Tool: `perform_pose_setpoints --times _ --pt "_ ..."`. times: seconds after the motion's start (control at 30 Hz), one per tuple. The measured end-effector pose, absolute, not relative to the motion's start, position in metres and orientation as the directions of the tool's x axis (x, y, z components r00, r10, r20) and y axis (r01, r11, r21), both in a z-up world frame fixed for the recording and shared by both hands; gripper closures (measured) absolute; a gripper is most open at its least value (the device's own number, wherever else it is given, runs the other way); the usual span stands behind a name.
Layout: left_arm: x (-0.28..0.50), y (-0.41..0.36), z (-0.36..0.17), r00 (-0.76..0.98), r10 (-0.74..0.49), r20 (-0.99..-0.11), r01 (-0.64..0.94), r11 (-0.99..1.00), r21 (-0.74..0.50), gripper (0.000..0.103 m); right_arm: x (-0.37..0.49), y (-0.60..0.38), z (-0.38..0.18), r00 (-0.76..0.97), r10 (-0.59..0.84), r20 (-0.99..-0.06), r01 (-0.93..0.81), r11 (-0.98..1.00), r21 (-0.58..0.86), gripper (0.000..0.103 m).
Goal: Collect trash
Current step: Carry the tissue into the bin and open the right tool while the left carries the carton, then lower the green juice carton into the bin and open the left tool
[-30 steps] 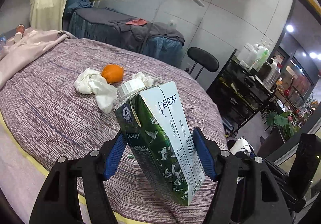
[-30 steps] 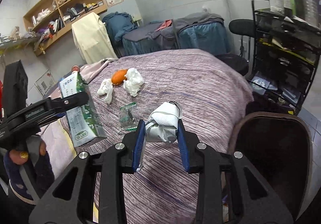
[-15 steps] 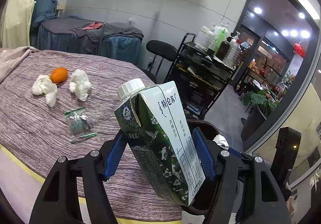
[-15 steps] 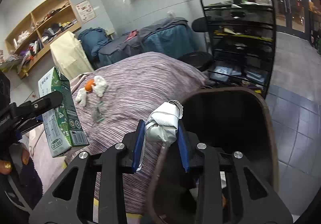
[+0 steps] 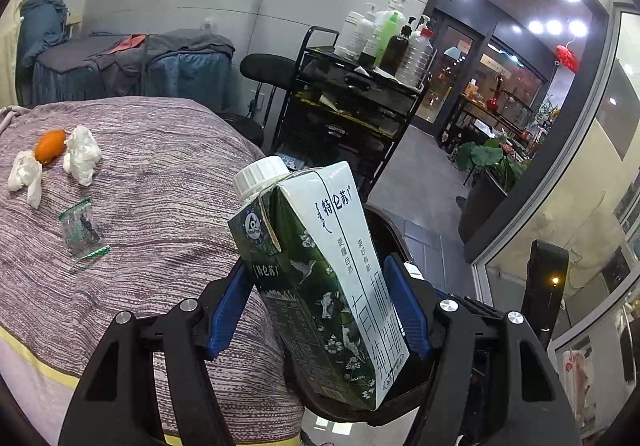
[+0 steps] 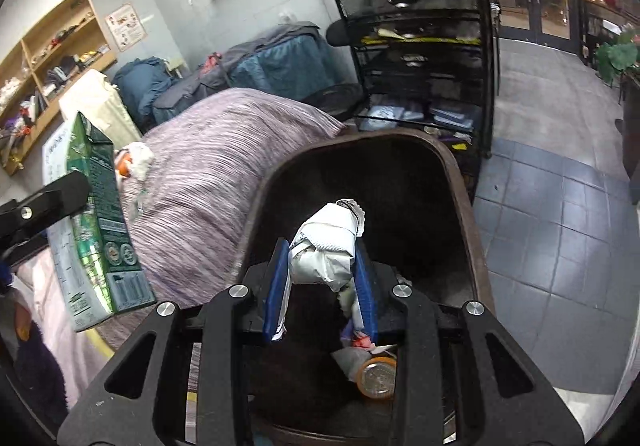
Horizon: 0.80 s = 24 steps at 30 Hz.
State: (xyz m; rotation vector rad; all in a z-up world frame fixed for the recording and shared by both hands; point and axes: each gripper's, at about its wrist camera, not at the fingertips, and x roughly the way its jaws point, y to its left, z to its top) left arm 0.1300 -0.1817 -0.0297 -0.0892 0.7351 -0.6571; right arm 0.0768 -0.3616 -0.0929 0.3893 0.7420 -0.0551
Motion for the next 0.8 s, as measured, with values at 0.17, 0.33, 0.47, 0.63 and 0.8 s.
perform_pose_setpoints --times 0.17,0.33,0.47,0.63,0.8 --pt "0.132 -0.193 -0.039 0.522 -0.587 -0.619 0.534 0.79 -0.3 0.038 0.081 -0.364 -0.107 0.716 0.077 -0.694 0.214 0.922 0.323 0.06" --pt "0.132 -0.202 -0.044 0.509 -0.583 -0.634 0.545 0.788 -0.287 0.038 0.081 -0.37 -0.116 0.708 0.056 -0.704 0.257 0.908 0.33 0.039" --pt "0.131 -0.208 -0.046 0.502 -0.58 -0.641 0.557 0.784 -0.273 0.038 0.078 -0.371 -0.114 0.715 0.037 -0.698 0.268 0.908 0.323 0.037" --pt "0.131 -0.216 -0.05 0.488 -0.576 -0.656 0.571 0.779 -0.26 0.038 0.073 -0.375 -0.107 0.729 -0.007 -0.685 0.295 0.905 0.305 0.033" --pt "0.133 -0.228 -0.057 0.463 -0.574 -0.675 0.584 0.771 -0.255 0.038 0.068 -0.378 -0.101 0.739 -0.053 -0.672 0.32 0.905 0.28 0.033"
